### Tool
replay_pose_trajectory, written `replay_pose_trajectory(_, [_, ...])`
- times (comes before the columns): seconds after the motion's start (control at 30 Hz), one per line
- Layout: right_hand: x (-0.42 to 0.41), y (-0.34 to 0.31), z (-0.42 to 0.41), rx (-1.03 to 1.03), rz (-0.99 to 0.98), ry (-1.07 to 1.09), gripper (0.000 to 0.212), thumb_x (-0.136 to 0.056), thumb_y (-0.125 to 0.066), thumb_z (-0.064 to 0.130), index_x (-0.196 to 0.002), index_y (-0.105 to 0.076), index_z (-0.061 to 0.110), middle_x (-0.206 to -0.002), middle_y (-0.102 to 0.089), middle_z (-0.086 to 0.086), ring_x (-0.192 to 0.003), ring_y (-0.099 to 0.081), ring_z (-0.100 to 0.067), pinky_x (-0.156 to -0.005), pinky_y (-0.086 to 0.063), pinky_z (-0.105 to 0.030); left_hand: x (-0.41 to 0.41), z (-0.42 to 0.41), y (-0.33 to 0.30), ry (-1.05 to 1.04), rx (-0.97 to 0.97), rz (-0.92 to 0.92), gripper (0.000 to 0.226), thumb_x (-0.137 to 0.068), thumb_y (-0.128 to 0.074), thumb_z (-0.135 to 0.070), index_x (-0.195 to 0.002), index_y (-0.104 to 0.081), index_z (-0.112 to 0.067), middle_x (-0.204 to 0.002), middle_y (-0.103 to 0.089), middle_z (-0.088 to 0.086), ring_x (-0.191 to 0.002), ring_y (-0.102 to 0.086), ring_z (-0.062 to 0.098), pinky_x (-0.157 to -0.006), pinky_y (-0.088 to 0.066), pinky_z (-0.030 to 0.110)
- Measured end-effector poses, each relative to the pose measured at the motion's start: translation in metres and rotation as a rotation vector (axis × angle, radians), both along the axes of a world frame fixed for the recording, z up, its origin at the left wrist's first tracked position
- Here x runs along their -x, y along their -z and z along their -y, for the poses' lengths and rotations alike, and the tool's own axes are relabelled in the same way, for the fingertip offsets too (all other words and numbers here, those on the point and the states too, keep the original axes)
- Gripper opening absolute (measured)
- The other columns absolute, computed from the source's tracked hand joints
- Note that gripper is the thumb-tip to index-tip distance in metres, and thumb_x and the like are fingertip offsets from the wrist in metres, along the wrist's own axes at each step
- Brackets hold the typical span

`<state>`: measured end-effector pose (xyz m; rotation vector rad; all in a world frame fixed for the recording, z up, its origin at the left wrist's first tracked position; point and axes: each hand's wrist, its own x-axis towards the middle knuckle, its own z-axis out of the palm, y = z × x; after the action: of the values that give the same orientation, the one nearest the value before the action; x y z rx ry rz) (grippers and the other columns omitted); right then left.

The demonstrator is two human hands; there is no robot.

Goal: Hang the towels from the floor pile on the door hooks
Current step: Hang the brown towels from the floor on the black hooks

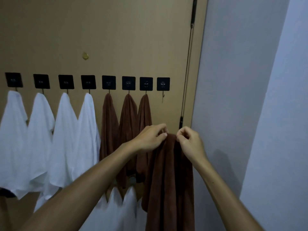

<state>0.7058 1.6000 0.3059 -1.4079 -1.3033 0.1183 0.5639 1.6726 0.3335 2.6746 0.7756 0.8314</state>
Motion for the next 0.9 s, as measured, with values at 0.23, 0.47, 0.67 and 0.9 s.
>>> replay_pose_trajectory(0.23, [-0.032,-0.04,-0.084,-0.116,-0.031,0.086,0.012,-0.085,-0.053,0.003,-0.076,-0.058,0.009,-0.07,-0.055,0.0,-0.064,-0.047,-0.006,-0.053,-0.037,-0.008,-0.042,-0.068,-0.035,-0.043,-0.01,0.166,0.007,-0.098,-0.043,-0.019,-0.098,-0.05,-0.02,-0.08,-0.059,-0.003,-0.076,-0.057,0.014,-0.061,-0.04,0.023])
replay_pose_trajectory(0.47, [-0.055,-0.082,-0.161,-0.131,-0.035,0.106,0.02,-0.084,-0.047,-0.001,-0.08,-0.058,0.015,-0.081,-0.059,0.001,-0.083,-0.055,-0.016,-0.069,-0.041,-0.023,-0.069,-0.128,-0.066,-0.127,-0.088,0.296,0.021,-0.091,-0.036,0.0,-0.089,-0.054,-0.012,-0.093,-0.057,0.001,-0.091,-0.052,0.016,-0.077,-0.039,0.027])
replay_pose_trajectory(0.67, [-0.072,-0.131,-0.215,-0.127,0.114,0.167,0.036,-0.084,-0.04,-0.006,-0.106,-0.065,0.008,-0.11,-0.065,-0.01,-0.114,-0.055,-0.024,-0.1,-0.045,-0.033,-0.092,-0.173,-0.103,-0.259,-0.117,0.37,0.024,-0.095,-0.038,-0.008,-0.11,-0.056,-0.013,-0.117,-0.051,0.003,-0.108,-0.051,0.018,-0.094,-0.043,0.033])
replay_pose_trajectory(0.9, [-0.084,-0.101,-0.266,0.05,0.335,0.2,0.031,-0.093,-0.041,0.011,-0.115,-0.063,0.013,-0.118,-0.061,-0.01,-0.12,-0.047,-0.028,-0.105,-0.037,-0.04,-0.111,-0.211,-0.075,-0.346,0.035,0.252,0.027,-0.097,-0.038,-0.013,-0.122,-0.049,-0.012,-0.125,-0.05,0.009,-0.115,-0.05,0.024,-0.097,-0.043,0.037])
